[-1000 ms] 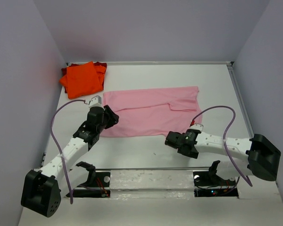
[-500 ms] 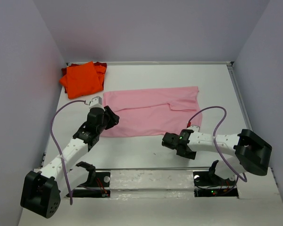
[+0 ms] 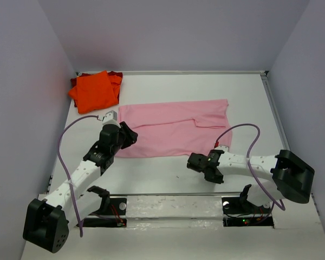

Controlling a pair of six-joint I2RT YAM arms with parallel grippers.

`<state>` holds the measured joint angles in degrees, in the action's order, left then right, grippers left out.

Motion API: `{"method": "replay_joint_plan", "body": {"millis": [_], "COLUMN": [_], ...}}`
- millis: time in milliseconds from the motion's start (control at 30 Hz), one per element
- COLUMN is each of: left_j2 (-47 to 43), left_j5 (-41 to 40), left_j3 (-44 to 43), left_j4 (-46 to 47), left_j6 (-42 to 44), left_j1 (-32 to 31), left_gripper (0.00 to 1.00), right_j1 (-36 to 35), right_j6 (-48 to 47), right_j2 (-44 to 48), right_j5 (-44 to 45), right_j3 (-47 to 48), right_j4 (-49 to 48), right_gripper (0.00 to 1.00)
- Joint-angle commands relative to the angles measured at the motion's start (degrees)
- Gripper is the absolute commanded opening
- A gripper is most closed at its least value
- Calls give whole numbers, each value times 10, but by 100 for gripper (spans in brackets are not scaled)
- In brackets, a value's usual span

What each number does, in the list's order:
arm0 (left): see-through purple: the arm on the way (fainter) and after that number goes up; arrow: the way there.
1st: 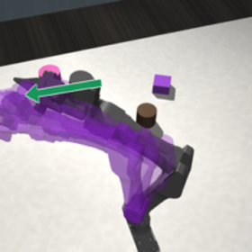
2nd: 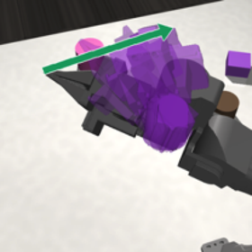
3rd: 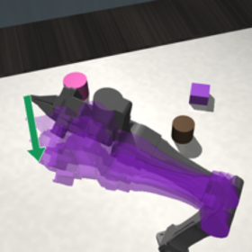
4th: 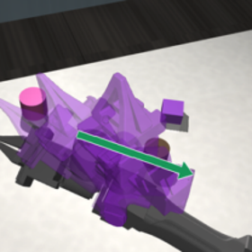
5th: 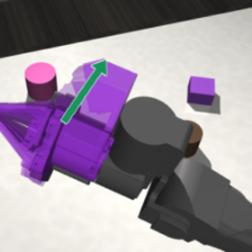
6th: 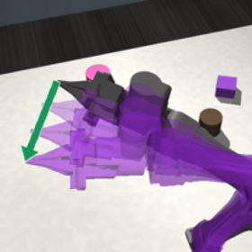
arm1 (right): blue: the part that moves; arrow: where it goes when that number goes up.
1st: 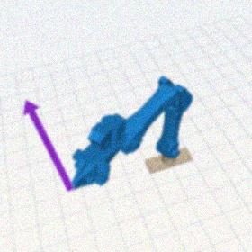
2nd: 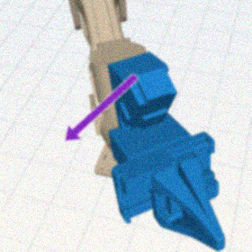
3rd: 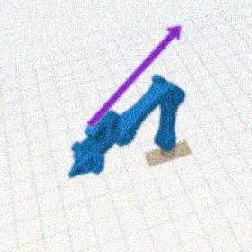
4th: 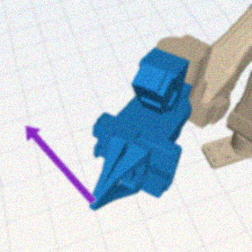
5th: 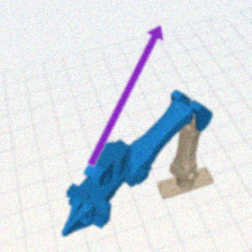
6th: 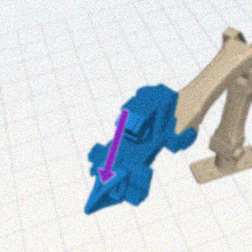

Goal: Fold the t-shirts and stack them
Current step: Fold the tshirt

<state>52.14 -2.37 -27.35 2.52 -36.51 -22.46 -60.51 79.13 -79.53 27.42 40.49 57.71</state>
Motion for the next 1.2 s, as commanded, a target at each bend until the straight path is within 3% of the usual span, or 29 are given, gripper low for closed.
{"method": "replay_joint_plan", "body": {"millis": [0,167,500,533,567,667,967,1167], "left_j2": [-13,-17,-20,-20,-20,-23,-37,-49], "left_j5": [4,4,5,4,4,5,7,7], "left_j3": [8,9,11,10,10,6,13,15], "left_j4": [29,31,30,30,29,28,26,25], "left_j6": [1,2,3,3,2,4,1,0], "left_j1": [-3,-2,-3,-3,-4,-4,-10,-14], "left_gripper": [52,52,53,53,53,53,52,52], "right_j1": [-6,-6,-6,-6,-6,-6,16,32], "right_j6": [-8,-13,2,5,8,29,84,77], "right_j2": [2,27,52,51,51,49,55,19], "right_j5": [5,1,16,13,11,19,35,27], "right_j3": [-1,-16,-2,2,2,-1,-12,-4], "right_j4": [-16,-34,-9,-5,-4,-3,32,29], "right_gripper": [24,0,0,6,23,33,37,31]}}
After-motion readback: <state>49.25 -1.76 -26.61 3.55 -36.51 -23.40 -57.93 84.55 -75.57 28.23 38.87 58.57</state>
